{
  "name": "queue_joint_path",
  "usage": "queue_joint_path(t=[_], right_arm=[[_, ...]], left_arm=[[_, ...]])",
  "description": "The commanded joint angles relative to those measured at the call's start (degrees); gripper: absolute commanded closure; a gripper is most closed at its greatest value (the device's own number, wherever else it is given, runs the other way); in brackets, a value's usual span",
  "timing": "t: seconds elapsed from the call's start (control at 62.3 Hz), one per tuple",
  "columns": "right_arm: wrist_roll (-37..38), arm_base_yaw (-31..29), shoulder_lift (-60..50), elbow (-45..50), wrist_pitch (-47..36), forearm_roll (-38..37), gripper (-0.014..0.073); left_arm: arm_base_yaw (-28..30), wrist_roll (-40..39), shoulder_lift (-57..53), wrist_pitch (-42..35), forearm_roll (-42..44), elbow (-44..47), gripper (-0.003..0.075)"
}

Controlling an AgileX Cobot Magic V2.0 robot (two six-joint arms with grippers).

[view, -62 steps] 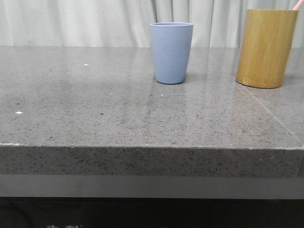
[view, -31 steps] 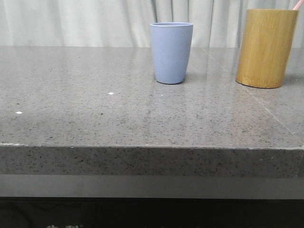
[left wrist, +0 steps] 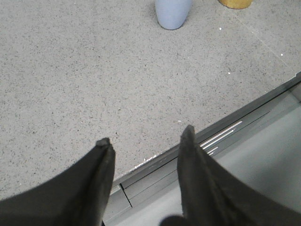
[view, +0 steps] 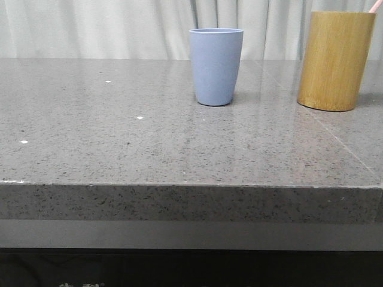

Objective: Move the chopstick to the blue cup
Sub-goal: 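Lower the right gripper into the bamboo holder and grasp the pink chopstick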

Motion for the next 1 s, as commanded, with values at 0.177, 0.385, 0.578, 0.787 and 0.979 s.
queue_joint_path(t=[0.177,0.385,0.578,0.787,0.979], right_arm=[[-0.81,-0.04,-2.03,-2.03,-1.98,2.68,0.0564],[-0.88,-0.04,-2.21,-3.24,-0.58,2.68,0.0662],[-2.93,-0.04,-2.21,-11.89,6.58,1.55,0.0661],[-2.88,-0.04,-2.34,-25.77,15.66,-5.03,0.0652],[-2.4,1.97,-4.54,-33.65,16.86,-8.55,0.0652]], left_arm=[[0.19,0.09,-0.46,-2.93,-0.53,-0.9,0.0407],[0.19,0.09,-0.46,-2.93,-0.53,-0.9,0.0407],[0.19,0.09,-0.46,-2.81,-0.53,-0.9,0.0407],[0.19,0.09,-0.46,-2.71,-0.53,-0.9,0.0407],[0.19,0.09,-0.46,-2.71,-0.44,-0.9,0.0407]])
